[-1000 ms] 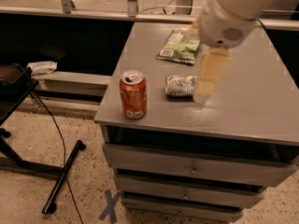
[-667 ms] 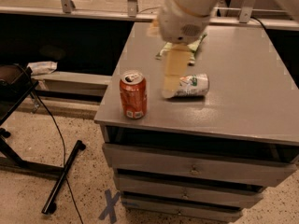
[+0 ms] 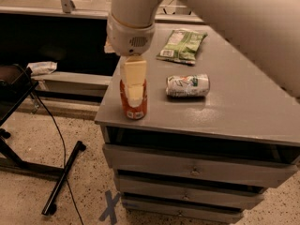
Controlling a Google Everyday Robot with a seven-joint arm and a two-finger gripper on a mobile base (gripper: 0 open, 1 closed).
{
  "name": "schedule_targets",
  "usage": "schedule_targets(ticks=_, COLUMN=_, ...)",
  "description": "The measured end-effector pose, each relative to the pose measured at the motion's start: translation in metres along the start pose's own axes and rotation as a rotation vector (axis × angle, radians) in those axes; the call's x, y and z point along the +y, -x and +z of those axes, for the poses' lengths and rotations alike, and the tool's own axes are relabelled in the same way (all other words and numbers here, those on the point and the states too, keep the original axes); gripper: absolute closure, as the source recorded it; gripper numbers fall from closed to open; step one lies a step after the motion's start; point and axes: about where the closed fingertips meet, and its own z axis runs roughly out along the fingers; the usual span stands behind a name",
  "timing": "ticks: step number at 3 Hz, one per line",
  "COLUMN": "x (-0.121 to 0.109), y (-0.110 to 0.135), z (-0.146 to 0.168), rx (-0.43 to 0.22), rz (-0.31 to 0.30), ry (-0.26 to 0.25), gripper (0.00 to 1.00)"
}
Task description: Pick coke can
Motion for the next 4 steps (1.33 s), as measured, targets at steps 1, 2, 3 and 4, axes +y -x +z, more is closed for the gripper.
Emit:
schedule_targets(ticks=1, x=-0.004, y=0.012, z=0.022, rx=0.052, rz=-0.041, ry=0.047, gripper=0.00)
schedule_targets(ticks=2, x=-0.007, y=0.015, z=0.024, rx=0.054, rz=-0.047, ry=0.042, gripper=0.00)
schedule_targets(ticks=3, x=0.005, y=-0.007, z=0.032, rx=0.040, rz=-0.004, ry=0.045, gripper=0.00)
schedule_targets(ticks=4, x=0.005, y=-0.008, z=0.032, rx=0.039, rz=-0.001, ry=0.045, gripper=0.00)
